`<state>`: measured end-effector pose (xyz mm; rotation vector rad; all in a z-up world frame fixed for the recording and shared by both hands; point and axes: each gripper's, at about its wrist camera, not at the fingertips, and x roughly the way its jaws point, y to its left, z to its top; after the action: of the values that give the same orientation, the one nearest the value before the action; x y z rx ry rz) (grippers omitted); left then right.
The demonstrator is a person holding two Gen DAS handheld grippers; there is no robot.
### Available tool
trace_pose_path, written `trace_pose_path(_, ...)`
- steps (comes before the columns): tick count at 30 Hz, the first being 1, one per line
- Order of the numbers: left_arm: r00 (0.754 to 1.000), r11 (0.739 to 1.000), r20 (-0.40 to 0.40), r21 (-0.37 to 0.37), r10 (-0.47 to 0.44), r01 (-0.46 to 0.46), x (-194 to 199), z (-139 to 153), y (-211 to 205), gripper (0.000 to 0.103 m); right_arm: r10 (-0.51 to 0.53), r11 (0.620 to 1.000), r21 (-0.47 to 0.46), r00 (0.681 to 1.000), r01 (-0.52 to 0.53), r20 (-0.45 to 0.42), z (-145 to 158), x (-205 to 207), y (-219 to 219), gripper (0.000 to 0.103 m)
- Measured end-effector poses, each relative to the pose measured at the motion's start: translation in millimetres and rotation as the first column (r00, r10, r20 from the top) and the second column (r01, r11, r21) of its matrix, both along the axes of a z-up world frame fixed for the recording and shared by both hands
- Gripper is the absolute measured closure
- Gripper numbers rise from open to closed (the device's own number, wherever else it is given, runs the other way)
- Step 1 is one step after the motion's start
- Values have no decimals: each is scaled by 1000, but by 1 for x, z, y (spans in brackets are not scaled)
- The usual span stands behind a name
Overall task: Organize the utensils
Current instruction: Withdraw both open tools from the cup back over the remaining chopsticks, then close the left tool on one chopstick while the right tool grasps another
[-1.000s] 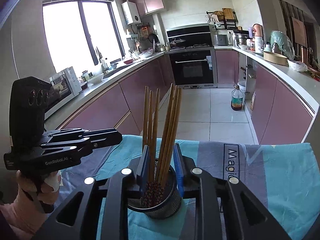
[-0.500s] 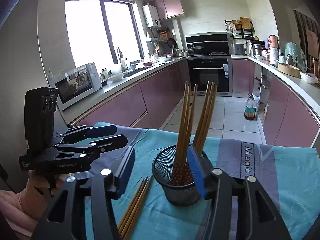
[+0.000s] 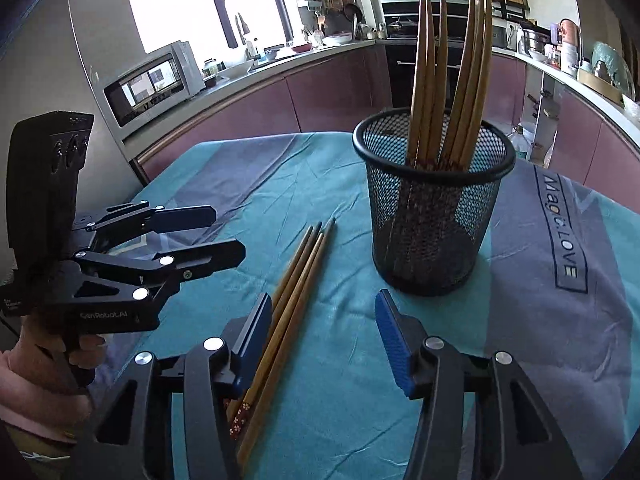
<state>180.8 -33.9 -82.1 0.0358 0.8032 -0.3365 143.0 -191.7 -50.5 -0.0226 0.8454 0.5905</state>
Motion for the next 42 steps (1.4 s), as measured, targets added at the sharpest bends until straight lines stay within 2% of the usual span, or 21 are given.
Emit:
trace_pose_path(6,999,1000,-47,13,-19,20,-4,-17,-11,39,-19,1000,-7,1000,19,-22,-11,-4,1,53)
trace_pose_path(17,995,998,-90,49,-41,46,-1,-32,-26,38,-43,999,1,998,43,-44,-22,-11,-9,53)
trace_pose_path(26,995,997,-90,61,-49,55,0,-34,-32,38,-39,999,-2,998,39,-48,-22,-9,-8,53)
trace_pose_path(30,994,995,-91,72,-57,63,-3,-35,-32,50,-32,999,-11,999,31,-44,-23,-10,-6,53)
trace_pose_path(36,994,993,-79,94,-70,78,-5,-37,-32,54,-15,999,-31,999,14,-33,-23,-11,4,57)
trace_pose_path(42,995,994,-77,83,-67,74,-5,-37,-29,65,-4,997,-74,1000,3,-18,-25,-12,14,63)
